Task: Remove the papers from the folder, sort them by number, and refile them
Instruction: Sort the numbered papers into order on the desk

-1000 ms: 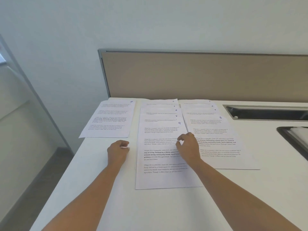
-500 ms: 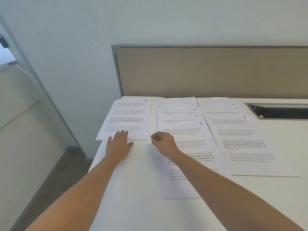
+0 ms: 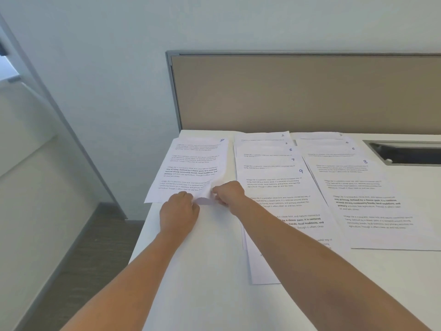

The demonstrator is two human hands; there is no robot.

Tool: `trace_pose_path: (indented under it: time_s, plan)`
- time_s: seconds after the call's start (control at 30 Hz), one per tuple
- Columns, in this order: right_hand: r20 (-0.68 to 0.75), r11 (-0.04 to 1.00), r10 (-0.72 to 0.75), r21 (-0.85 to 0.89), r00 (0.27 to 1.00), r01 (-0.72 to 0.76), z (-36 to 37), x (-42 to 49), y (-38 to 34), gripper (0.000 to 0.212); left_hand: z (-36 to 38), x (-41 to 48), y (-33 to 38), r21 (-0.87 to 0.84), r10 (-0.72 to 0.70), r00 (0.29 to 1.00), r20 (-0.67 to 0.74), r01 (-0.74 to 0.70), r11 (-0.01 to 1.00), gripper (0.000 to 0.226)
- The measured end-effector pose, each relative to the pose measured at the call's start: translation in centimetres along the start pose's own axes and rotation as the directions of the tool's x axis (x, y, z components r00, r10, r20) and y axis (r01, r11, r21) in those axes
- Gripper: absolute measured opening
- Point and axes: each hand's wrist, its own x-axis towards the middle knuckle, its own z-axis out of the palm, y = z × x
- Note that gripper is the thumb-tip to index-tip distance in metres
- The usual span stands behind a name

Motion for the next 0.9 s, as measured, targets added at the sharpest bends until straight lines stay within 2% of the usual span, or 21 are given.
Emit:
trace_pose_path:
  time_s: [0.2,0.33,0.43,0.53,0.63,0.7,0.8,0.9]
  plan:
    - [-0.005,0.996,-0.028,0.079,1.000,0.028,0.3,-0.4,0.0,0.034,-0.4,-0.5,0.3,0.037,0.018,0.999,-0.031,-0.016,0.999,0.025]
    - [-0.079,0.978,-0.197,-0.084,0.977,0.190,-0.2,-0.9,-0.5,0.051,-0.6,-1.1,0.2,0.058,0.032,0.999,-0.032,-0.031,0.998,0.024]
    - [-0.136,0.930,-0.306,-0.257,0.942,0.265,-0.8,-1.3,-0.4,0.043,-1.0,-1.7,0.4,0.042,0.039,0.999,-0.031,-0.038,0.998,0.022]
    - [-0.164,0.898,-0.379,-0.302,0.911,0.319,-1.7,-2.2,-0.3,0.009,-1.3,-2.2,0.9,-0.014,0.034,0.999,-0.019,-0.034,0.999,0.027]
    - [-0.172,0.886,-0.421,-0.289,0.891,0.363,-3.5,-2.8,0.3,0.027,-1.6,-2.6,1.5,-0.151,-0.048,0.999,-0.012,0.046,0.987,0.031]
    - [-0.168,0.869,-0.466,-0.270,0.868,0.414,-5.1,-3.2,0.8,0.026,-1.8,-2.8,2.0,-0.304,-0.117,0.993,-0.008,0.109,0.947,0.032]
    - [-0.120,0.830,-0.546,-0.215,0.829,0.515,-7.9,-4.0,1.4,0.017,-2.1,-2.8,3.2,-0.463,-0.216,0.974,0.069,0.223,0.858,0.043]
    - [-0.088,0.794,-0.602,-0.167,0.794,0.584,-11.1,-5.0,2.0,0.014,-3.1,-2.4,5.2,-0.640,-0.363,0.906,0.219,0.414,0.647,0.053]
